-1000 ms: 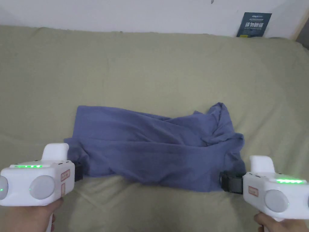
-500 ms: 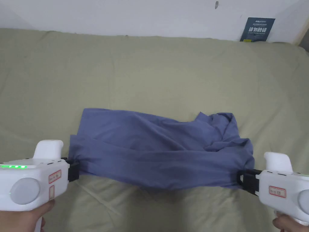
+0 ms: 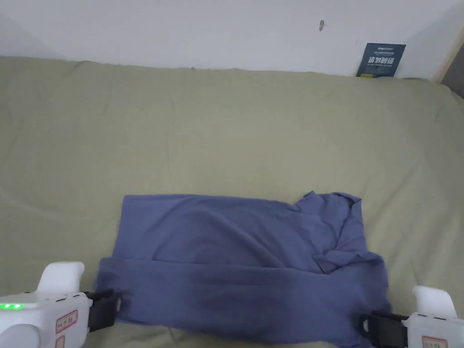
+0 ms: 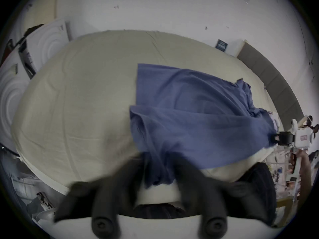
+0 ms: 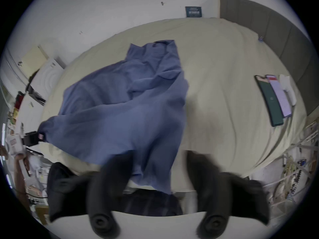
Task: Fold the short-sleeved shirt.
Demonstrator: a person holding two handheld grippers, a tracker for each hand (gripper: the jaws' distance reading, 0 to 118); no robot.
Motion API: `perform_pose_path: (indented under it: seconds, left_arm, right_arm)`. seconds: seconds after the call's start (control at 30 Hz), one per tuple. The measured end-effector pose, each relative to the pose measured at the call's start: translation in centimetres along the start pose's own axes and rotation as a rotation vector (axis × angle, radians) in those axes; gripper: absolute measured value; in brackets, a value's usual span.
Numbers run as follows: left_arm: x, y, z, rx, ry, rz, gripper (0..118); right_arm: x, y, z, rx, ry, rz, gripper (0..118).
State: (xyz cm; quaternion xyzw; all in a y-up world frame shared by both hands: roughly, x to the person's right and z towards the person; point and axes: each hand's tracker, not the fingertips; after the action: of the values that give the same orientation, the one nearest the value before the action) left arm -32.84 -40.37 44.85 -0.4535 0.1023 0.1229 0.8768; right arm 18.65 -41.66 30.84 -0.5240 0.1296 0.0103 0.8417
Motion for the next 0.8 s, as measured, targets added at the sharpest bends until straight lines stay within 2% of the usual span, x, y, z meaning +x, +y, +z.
perform_pose_path:
  seconds: [0.03, 0.07, 0.1, 0.17, 0.23, 0.3, 0.33, 0.37, 0.4, 0.43, 0.57, 0.6, 0.63, 0.67, 0.7, 0.73, 0.8]
  left_arm:
    - [0.1, -0.1, 0.3, -0.001, 0.024, -0.028, 112]
    - [0.1, -0.1, 0.8, 0.012, 0.033, -0.045, 112]
    - [0.5, 0.0, 2.0, 0.100, 0.011, -0.090, 117]
    - [0.1, -1.3, 2.7, 0.075, 0.030, -0.089, 116]
    - [0.2, -1.2, 3.9, 0.137, 0.040, -0.108, 116]
    - [0.3, -0.1, 4.8, 0.152, 0.055, -0.120, 112]
    - [0.4, 0.3, 4.7, 0.152, 0.060, -0.123, 104]
    - [0.5, 0.6, 4.4, 0.158, 0.069, -0.120, 85]
    - [0.7, 1.6, 3.9, 0.162, 0.076, -0.124, 37]
    - [0.7, 2.3, 2.9, 0.150, 0.080, -0.126, 5]
    - [0.5, 6.5, -2.0, 0.107, 0.051, -0.131, 4]
    - [0.3, 7.7, -3.3, 0.108, 0.049, -0.129, 5]
    - [0.1, 9.3, -5.0, 0.121, 0.038, -0.127, 16]
    - [0.1, 10.8, -6.7, 0.123, 0.036, -0.127, 51]
    - [-0.1, 12.1, -8.2, 0.125, 0.038, -0.131, 110]
    - [-0.3, 13.6, -10.3, 0.113, 0.057, -0.146, 118]
    - [-0.1, 15.6, -13.6, 0.120, 0.142, -0.181, 115]
  right_arm:
    - [0.1, -0.2, 0.6, 0.006, 0.006, 0.002, 91]
    - [0.2, -0.2, 1.4, 0.018, 0.018, -0.004, 91]
    - [0.2, -0.3, 2.3, 0.035, 0.028, -0.015, 91]
    - [0.0, -0.3, 4.0, 0.094, -0.007, 0.011, 92]
    - [-0.8, -0.3, 5.4, 0.175, -0.076, 0.059, 92]
    - [-1.5, 0.0, 6.3, 0.199, -0.067, 0.079, 88]
    - [-1.8, 0.1, 6.6, 0.237, -0.031, 0.090, 72]
    - [-2.3, 0.4, 6.7, 0.261, -0.036, 0.094, 41]
    - [-2.8, 0.7, 6.5, 0.270, -0.071, 0.106, 4]
    - [-3.1, 1.1, 6.3, 0.286, -0.094, 0.123, 2]
    - [-4.1, 3.0, 4.9, 0.282, -0.048, 0.111, 2]
    - [-4.4, 3.3, 4.6, 0.273, -0.037, 0.112, 2]
    - [-4.8, 3.6, 4.2, 0.276, -0.035, 0.116, 2]
    - [-5.2, 4.0, 3.9, 0.274, -0.033, 0.120, 2]
    - [-5.2, 4.2, 3.5, 0.261, -0.023, 0.127, 2]
    - [-5.4, 4.4, 3.1, 0.251, -0.014, 0.127, 2]
    - [-5.6, 4.7, 2.6, 0.246, -0.002, 0.121, 2]
